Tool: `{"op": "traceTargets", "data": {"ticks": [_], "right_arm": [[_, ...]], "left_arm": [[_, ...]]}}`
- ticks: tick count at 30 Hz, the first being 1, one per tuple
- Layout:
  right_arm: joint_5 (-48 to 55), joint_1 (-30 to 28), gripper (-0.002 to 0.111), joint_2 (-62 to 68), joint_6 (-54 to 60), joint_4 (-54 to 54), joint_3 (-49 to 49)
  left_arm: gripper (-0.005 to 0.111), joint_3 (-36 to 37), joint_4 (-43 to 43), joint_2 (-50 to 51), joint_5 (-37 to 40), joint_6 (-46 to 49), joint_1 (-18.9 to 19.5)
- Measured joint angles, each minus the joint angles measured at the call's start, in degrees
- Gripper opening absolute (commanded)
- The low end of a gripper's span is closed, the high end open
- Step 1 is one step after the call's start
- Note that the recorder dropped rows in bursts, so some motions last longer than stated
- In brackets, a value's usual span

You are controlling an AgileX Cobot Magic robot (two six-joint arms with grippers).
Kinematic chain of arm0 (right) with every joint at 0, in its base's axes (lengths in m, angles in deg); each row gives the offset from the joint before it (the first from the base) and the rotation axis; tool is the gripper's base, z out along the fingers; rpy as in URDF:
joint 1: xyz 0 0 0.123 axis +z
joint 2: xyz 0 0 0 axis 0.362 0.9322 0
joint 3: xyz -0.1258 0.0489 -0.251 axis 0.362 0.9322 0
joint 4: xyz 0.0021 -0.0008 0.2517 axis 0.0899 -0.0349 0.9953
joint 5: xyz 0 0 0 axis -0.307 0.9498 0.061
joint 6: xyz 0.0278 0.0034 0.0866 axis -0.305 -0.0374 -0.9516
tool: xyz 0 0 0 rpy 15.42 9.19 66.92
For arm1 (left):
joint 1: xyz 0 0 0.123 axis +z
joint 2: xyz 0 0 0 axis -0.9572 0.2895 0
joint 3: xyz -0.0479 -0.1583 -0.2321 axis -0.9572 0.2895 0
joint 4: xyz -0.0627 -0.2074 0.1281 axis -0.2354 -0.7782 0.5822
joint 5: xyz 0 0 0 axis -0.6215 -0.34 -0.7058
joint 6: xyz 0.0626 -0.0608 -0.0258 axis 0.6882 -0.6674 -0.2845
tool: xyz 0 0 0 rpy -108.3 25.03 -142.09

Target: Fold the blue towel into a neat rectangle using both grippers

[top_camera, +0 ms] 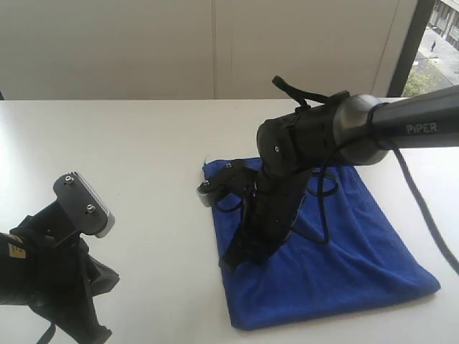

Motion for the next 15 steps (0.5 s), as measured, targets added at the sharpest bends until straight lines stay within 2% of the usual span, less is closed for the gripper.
{"op": "traceTargets", "data": {"ticks": [6, 15], "right_arm": [[-1.1, 0.7, 0.0, 0.1, 0.0, 0.5, 0.2], [-3.3, 5.1, 0.0, 2.1, 0.0, 0.1, -0.2]], "left_arm": [[0.0, 0.0, 0.0, 0.0, 0.0, -0.1, 0.0], [0.0, 0.0, 0.0, 0.0, 0.0, -0.1, 0.0]]}}
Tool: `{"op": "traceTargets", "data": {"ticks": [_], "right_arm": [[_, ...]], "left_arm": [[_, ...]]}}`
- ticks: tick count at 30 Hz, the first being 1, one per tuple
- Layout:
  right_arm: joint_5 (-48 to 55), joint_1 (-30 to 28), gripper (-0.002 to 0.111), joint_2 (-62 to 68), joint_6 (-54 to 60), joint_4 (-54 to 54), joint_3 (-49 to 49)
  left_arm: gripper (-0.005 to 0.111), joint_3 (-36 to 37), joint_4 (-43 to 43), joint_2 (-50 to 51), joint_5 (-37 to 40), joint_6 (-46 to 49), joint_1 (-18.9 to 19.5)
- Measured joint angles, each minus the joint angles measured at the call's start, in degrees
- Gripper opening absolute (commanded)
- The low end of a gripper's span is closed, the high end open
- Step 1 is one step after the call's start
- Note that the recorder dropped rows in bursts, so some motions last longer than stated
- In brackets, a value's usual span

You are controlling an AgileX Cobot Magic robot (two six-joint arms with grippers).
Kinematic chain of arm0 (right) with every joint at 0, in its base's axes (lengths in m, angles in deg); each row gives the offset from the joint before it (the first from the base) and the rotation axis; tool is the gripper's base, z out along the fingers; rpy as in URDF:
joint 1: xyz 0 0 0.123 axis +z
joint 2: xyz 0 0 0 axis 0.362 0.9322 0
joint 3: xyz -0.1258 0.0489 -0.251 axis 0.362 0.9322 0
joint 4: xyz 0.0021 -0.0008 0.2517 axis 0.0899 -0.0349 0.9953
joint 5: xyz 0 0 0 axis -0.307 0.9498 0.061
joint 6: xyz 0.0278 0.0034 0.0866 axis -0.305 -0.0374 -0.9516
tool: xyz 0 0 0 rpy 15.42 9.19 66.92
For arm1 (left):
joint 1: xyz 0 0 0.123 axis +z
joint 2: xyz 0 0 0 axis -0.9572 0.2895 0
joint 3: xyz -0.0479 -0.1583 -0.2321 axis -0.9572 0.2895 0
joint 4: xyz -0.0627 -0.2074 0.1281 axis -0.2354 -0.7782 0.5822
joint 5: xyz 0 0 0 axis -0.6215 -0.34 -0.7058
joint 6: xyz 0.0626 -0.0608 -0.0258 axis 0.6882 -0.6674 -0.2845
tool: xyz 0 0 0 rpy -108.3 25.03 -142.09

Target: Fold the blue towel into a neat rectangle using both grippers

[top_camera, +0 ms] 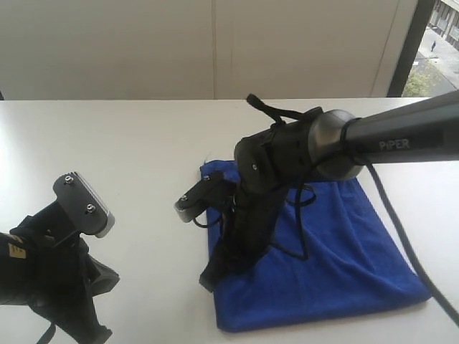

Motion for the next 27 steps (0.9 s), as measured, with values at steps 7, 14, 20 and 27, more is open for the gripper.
{"op": "traceTargets", "data": {"ticks": [7, 14, 20, 27], "right_arm": [[-2.7, 4.0, 0.0, 0.9, 0.0, 1.6, -1.8], [-4.9, 6.0, 0.0, 1.8, 2.9, 7.7, -5.7], [-5.0, 6.3, 0.0, 0.5, 3.1, 5.4, -7.7], [0.0, 4.2, 0.0, -6.7, -11.5, -14.8, -6.8]], "left_arm": [[0.0, 0.0, 0.0, 0.0, 0.0, 0.0, 0.0], [0.0, 0.0, 0.0, 0.0, 0.0, 0.0, 0.0], [0.0, 0.0, 0.0, 0.0, -0.2, 0.0, 0.0], [0.0, 0.0, 0.0, 0.0, -8.0, -4.6, 0.0]]}}
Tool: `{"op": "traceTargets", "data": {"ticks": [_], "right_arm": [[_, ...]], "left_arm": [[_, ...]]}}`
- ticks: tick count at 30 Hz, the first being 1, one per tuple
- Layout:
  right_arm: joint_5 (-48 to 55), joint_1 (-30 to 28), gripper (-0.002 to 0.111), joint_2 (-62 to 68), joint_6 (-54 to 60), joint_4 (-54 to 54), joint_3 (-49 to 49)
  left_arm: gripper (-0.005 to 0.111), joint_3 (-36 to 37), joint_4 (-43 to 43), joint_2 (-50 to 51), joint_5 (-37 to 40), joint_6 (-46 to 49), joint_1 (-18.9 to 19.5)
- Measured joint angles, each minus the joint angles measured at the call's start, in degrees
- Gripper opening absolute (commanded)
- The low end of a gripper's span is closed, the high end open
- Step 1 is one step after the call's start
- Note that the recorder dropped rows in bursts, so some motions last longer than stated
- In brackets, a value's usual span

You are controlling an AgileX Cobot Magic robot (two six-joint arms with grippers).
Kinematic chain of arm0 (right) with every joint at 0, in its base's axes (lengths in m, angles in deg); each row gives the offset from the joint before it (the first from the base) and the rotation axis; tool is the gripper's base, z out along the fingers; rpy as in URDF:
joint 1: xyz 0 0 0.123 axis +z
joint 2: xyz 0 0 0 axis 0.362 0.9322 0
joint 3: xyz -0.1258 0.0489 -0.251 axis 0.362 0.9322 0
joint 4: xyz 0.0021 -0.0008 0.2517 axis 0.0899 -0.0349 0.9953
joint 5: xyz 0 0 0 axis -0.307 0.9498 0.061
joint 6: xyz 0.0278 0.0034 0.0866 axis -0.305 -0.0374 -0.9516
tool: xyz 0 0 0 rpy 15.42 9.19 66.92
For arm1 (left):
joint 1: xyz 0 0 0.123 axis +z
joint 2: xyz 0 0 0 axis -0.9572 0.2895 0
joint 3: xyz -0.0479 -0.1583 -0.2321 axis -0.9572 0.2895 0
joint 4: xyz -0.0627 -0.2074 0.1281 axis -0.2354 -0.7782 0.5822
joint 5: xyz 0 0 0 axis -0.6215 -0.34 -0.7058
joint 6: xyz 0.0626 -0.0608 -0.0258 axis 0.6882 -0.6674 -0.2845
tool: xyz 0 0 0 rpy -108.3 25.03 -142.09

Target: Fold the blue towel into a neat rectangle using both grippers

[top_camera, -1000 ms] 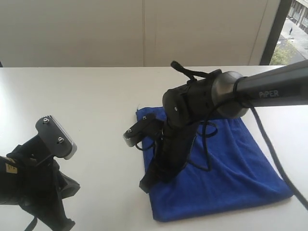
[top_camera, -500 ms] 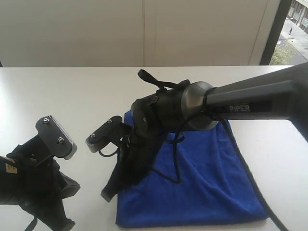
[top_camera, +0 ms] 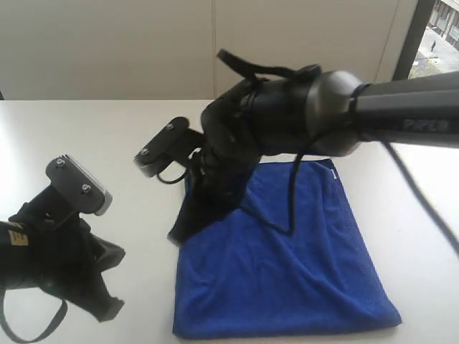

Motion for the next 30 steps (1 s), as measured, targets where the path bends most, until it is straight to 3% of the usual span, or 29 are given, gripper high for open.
{"op": "traceTargets", "data": {"ticks": [5, 7, 11, 17, 21, 24, 27, 30], "right_arm": [[0.5, -6.9, 0.0, -5.5, -7.2, -8.7, 7.1], [-2.0, -11.2, 0.0, -8.3, -9.0, -9.5, 12.9], [-5.0, -16.0, 0.0, -9.0, -10.1, -8.7, 20.2], [-10.4, -22.1, 0.0, -9.1, -8.5, -3.2, 22.4], [-12.2, -25.9, 0.0, -10.4, 2.3, 9.2, 22.5], [-12.9, -26.9, 0.0, -11.2, 7.4, 15.1, 22.5], [-12.8, -26.9, 0.0, -11.4, 8.7, 16.7, 22.5], [-11.5, -26.9, 0.0, -11.8, 9.1, 16.8, 22.5]], "left_arm": [[0.0, -1.9, 2.3, 2.8, -6.9, -7.4, 0.0], [0.0, -6.2, 8.5, 8.3, -7.0, -14.7, 0.0], [0.0, -16.9, 19.9, 19.8, -2.6, -26.7, -0.3], [0.0, -28.6, 23.9, 27.6, 6.8, -28.6, -1.1], [0.0, -31.3, 23.4, 27.8, -3.5, -35.2, -1.1], [0.0, -31.6, 47.5, 28.9, -22.4, -65.9, 0.0], [0.0, -34.3, 63.7, 32.0, -41.7, -84.4, 3.5], [0.0, -35.2, 76.4, 33.9, -44.2, -96.7, 6.6]]}}
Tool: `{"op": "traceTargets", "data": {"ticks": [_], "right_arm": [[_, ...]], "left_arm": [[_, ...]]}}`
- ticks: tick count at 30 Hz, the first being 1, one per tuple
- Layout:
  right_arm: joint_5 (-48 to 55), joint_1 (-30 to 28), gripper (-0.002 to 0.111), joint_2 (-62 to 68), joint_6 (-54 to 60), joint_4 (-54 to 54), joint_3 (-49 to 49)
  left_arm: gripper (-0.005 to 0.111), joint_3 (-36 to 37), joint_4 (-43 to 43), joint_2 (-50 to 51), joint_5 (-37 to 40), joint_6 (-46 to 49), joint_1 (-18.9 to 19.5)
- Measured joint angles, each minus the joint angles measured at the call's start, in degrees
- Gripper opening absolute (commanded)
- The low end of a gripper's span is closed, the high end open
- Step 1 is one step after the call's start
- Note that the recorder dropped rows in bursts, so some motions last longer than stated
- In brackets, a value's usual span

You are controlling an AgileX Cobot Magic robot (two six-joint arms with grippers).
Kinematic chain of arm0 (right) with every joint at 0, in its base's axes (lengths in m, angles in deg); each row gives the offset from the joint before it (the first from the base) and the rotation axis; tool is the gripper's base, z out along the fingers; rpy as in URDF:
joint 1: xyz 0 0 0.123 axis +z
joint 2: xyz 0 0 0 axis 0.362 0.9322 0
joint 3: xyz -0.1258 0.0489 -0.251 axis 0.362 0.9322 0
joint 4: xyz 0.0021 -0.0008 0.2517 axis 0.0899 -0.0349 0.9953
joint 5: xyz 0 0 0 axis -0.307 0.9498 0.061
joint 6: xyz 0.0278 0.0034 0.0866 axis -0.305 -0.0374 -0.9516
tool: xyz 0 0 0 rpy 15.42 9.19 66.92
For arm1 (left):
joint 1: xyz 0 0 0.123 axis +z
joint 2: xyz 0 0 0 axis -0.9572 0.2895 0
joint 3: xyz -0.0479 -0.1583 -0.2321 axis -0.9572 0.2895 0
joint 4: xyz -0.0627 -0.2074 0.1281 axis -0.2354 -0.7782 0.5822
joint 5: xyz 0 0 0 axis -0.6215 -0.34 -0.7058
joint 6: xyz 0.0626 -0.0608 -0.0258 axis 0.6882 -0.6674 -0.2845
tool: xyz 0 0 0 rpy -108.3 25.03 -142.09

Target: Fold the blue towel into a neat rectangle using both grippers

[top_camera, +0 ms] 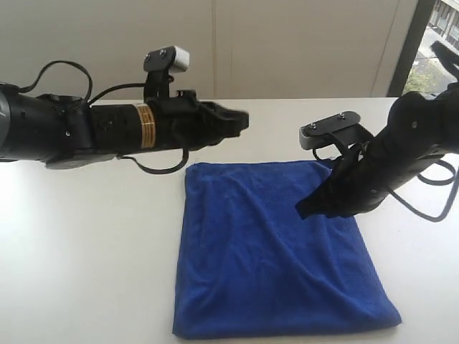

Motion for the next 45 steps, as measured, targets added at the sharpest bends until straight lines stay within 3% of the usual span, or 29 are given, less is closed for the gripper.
{"op": "traceTargets", "data": {"ticks": [5, 15, 22, 45], "right_arm": [[4.1, -1.6, 0.0, -0.9, 0.4, 0.8, -1.0], [8.8, -6.9, 0.0, 3.3, 8.0, 10.5, -3.0], [8.8, -4.0, 0.0, 9.7, 14.4, 16.3, -3.0], [3.9, -0.6, 0.0, 10.9, 15.0, 18.7, -3.2]], "left_arm": [[0.0, -0.1, 22.3, 1.4, 10.5, -14.3, 1.3], [0.0, -0.3, 37.1, 8.1, 18.4, -23.6, -2.6], [0.0, -0.3, 38.0, 9.5, 21.8, -24.8, -2.6], [0.0, 3.0, 37.8, 8.4, 29.2, -17.0, -3.1]]}}
